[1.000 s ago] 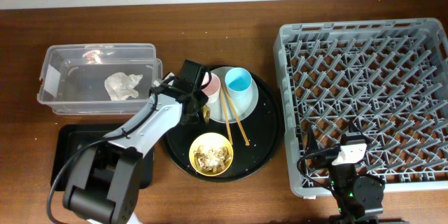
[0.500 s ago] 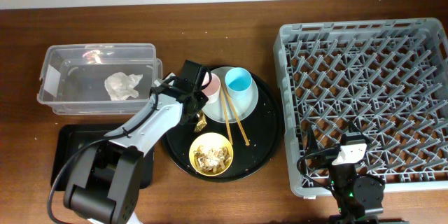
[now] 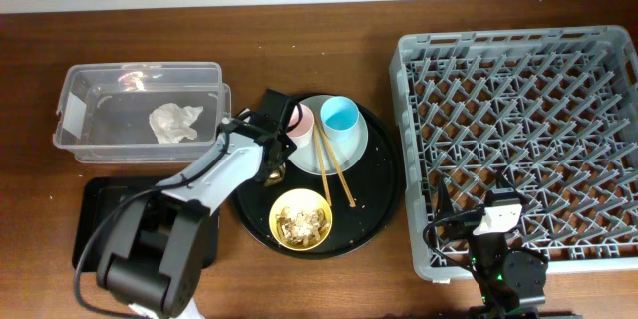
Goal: Sort waste into correct bins and load items into the dishwasher rack
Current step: 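Grasp the gold wrapper on the round tray with the left gripper, then carry the gold wrapper left and release it into the clear bin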
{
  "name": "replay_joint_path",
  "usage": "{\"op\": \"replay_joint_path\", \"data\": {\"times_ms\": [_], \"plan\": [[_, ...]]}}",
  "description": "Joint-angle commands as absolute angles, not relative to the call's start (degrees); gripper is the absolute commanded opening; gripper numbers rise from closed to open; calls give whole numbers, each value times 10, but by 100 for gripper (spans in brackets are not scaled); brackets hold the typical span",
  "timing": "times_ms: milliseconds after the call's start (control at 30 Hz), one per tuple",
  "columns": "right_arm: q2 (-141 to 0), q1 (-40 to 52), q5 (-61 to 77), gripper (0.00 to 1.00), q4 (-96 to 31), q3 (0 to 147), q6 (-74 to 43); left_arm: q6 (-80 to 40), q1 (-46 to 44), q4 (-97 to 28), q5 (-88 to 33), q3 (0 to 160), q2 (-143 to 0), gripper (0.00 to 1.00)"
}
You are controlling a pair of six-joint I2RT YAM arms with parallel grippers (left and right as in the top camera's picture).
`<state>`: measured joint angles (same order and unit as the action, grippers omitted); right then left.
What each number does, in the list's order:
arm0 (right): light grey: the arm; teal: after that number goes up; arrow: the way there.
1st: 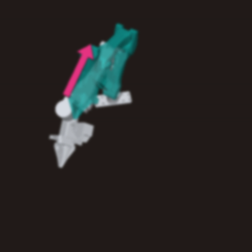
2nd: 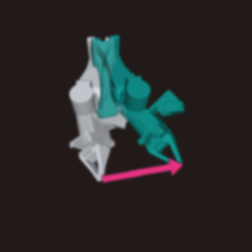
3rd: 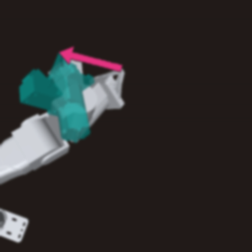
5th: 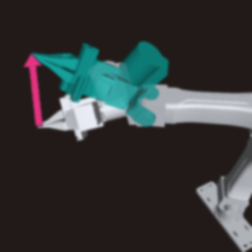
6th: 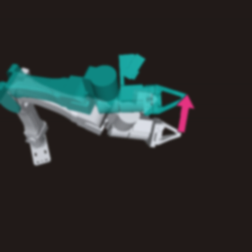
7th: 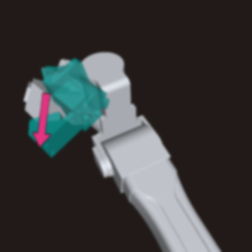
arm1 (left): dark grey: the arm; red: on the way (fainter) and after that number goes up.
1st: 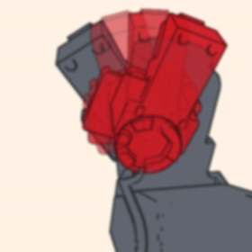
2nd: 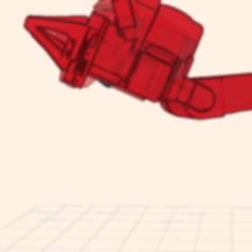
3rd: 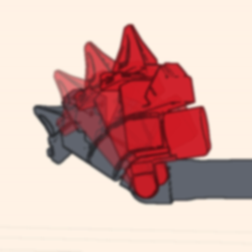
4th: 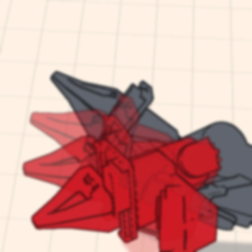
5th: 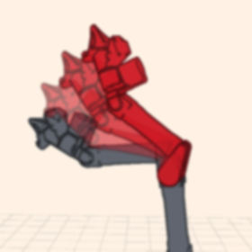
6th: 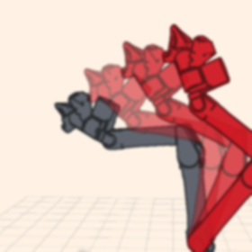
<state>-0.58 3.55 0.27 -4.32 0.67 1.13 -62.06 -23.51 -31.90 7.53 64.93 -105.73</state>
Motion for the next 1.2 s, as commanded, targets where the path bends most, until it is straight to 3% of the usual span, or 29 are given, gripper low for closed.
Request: {"op": "replay_joint_path", "data": {"times_ms": [0,267,400,633,867,1000,1033,1067,1133,1167], "plan": [[-2,34,4,98,-45,3,11,-568,-236,-328,84,647,-990,1],[-2,34,4,98,-45,3,11,-531,-206,-349,124,647,-866,1],[-2,34,4,98,-45,3,11,-528,-153,-337,211,647,-829,1],[-2,34,4,98,-45,3,11,-528,-12,-262,231,646,-837,0],[-2,34,4,98,-45,3,11,-528,53,-143,234,646,-941,2],[-2,34,4,98,-45,3,11,-522,81,-120,234,646,-969,11],[-2,34,4,98,-45,3,11,-507,83,-114,233,646,-968,19],[-2,34,4,98,-45,3,11,-470,83,-98,231,646,-968,39],[-2,34,4,98,-45,3,11,-382,83,-65,184,647,-965,49],[-2,34,4,98,-45,3,11,-339,83,-53,151,647,-961,58]]}}
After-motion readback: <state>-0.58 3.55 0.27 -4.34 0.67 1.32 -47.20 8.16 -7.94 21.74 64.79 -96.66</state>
